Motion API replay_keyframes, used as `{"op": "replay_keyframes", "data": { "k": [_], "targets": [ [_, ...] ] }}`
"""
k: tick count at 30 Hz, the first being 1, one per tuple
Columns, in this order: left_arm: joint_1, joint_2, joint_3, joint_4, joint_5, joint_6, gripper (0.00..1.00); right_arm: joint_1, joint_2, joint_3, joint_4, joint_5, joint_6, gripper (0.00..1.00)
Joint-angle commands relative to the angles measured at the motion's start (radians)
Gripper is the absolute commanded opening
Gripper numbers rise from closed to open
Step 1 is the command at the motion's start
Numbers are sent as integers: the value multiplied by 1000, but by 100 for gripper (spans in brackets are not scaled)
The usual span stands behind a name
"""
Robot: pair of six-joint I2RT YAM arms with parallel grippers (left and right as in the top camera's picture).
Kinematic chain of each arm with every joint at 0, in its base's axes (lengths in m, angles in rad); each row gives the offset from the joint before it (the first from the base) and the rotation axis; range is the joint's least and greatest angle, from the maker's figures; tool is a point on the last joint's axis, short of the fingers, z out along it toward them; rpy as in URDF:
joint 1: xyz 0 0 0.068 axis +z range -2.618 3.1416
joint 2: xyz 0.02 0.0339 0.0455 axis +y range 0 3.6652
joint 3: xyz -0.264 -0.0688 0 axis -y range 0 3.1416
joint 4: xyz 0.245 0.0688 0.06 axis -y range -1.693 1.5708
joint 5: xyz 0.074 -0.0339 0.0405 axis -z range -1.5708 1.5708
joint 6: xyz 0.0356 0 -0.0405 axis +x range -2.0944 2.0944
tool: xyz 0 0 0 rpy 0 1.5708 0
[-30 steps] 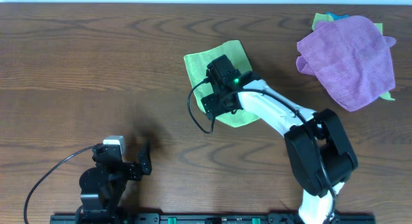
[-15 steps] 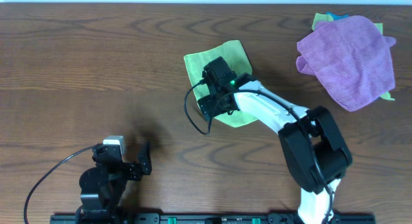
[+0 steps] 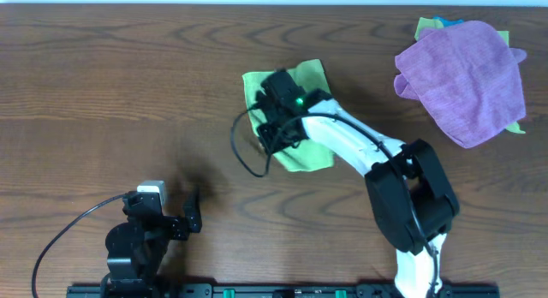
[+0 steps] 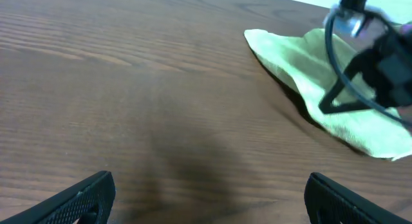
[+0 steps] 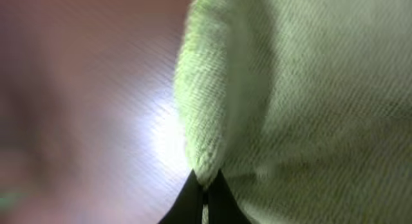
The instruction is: Fold the cloth
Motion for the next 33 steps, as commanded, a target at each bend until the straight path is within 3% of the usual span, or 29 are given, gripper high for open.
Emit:
{"op": "replay_keyframes", "data": {
  "k": [1, 8, 17, 30, 31, 33],
  "targets": [
    [2, -6, -14, -6, 3, -4, 95, 64, -4, 145, -57, -73, -24, 1],
    [2, -6, -14, -6, -21, -4, 95, 149, -4, 310, -101, -69, -26, 1],
    [2, -6, -14, 1, -24, -4, 95, 158, -1, 315, -77, -69, -21, 1],
    [2, -6, -14, 23, -208, -5, 95, 310, 172, 315, 31, -106, -5, 1],
    [2, -6, -14, 23, -207, -5, 95, 328, 183, 315, 48, -107, -14, 6],
    [2, -6, -14, 23, -207, -5, 95, 340, 185, 315, 60, -107, -14, 37]
  ]
}}
